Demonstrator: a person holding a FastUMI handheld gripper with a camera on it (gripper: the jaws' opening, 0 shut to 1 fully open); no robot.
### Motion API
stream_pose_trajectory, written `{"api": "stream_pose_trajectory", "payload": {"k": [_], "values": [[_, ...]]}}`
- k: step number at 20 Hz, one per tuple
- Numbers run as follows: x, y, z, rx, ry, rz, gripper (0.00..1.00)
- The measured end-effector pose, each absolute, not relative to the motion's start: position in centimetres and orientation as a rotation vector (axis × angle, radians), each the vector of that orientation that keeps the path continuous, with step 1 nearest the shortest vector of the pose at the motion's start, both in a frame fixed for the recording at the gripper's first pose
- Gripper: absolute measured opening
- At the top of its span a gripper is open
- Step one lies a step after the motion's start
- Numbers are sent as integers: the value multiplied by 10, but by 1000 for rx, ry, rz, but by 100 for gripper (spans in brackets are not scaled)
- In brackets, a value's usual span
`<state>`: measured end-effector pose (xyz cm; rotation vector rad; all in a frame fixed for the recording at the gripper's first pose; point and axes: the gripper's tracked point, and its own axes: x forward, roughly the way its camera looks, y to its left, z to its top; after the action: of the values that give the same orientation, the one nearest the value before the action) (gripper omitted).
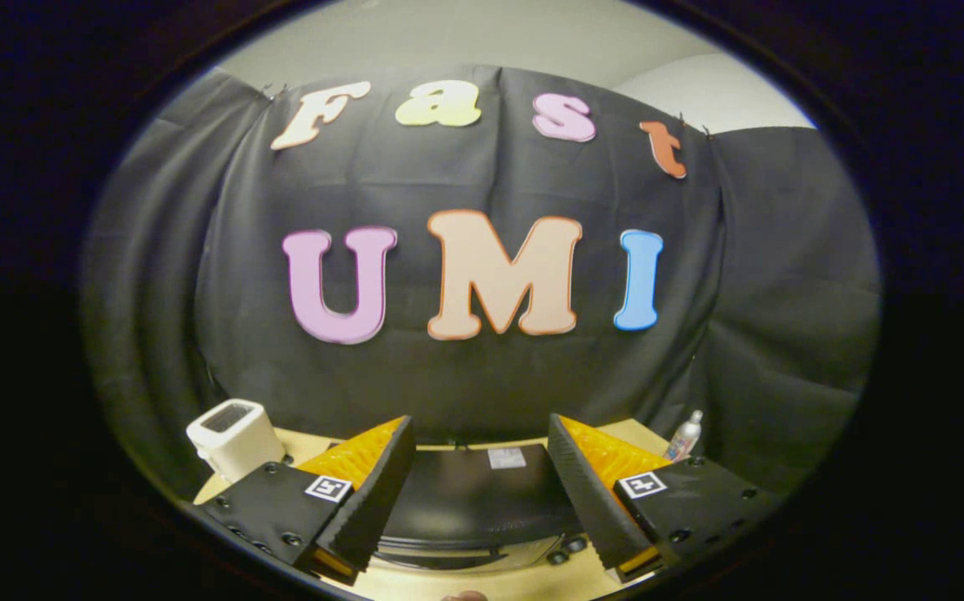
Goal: Open the toaster oven, put the food inside, and close the toaster oven door.
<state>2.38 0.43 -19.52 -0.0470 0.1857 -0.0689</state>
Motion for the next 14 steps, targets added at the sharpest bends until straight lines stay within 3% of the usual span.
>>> {"api": "stream_pose_trajectory", "payload": {"k": [7, 14], "values": [[6, 15, -295, -17, 341, -63, 100], [7, 18, -329, 19, 386, -57, 100]]}}
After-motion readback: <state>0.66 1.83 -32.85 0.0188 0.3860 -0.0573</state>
